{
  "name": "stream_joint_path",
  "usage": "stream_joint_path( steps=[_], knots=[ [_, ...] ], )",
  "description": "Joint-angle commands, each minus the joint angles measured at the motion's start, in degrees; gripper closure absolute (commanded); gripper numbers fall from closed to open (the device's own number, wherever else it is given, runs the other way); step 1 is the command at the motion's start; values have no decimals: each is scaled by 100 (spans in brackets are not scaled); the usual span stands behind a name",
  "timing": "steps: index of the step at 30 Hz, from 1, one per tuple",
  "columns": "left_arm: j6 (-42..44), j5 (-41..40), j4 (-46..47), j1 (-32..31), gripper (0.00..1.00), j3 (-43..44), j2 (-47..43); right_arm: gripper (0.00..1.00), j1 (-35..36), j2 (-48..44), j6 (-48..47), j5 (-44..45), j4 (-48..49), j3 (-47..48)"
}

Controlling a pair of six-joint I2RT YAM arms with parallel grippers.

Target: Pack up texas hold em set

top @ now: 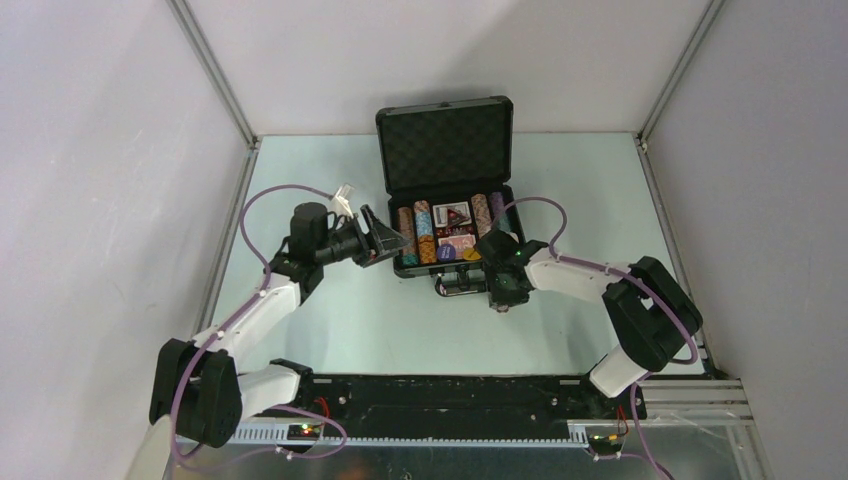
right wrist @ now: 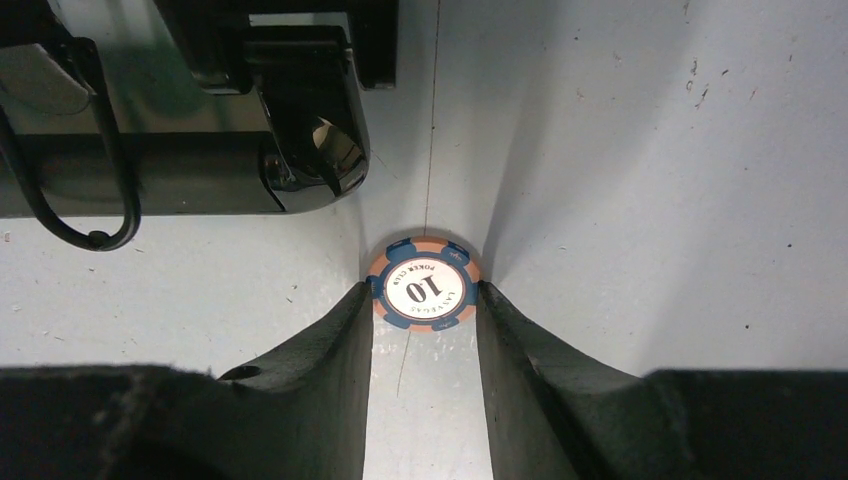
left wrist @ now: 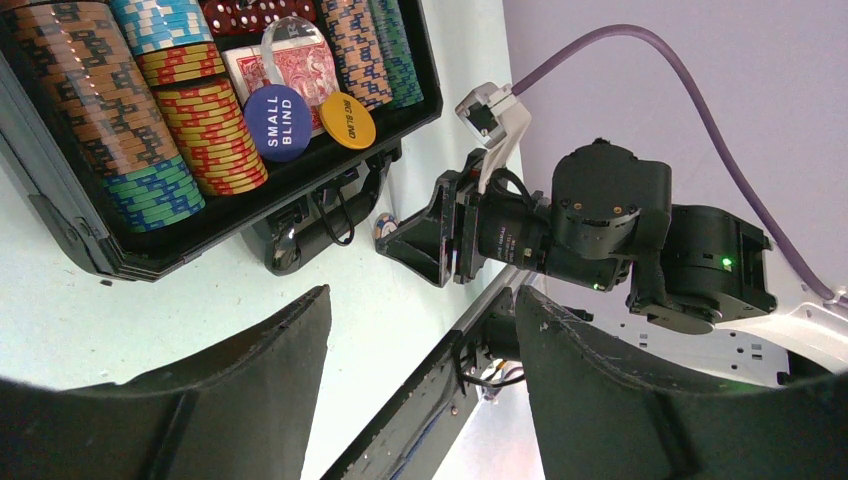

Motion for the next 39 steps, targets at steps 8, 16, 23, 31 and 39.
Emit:
stream_joint_path(
  steps=[8,16,23,31,39],
  knots=[
    [-52,-23,169,-52,28,0,-74,56,-44,-420,-218,112,-133,173],
    [-48,-8,170,-69,28,14,-65,50,-46,-427,-234,53,-168,260],
    [-49,-5,169,-76,28,10,-65,32,-53,-91,-178,-189,-58,263],
    [-41,-12,169,-82,28,-2,-70,31,-5,179,2,-146,-88,271],
    [-35,-25,169,-76,28,-37,-89,44,64,392,30,-114,-116,271]
  ],
)
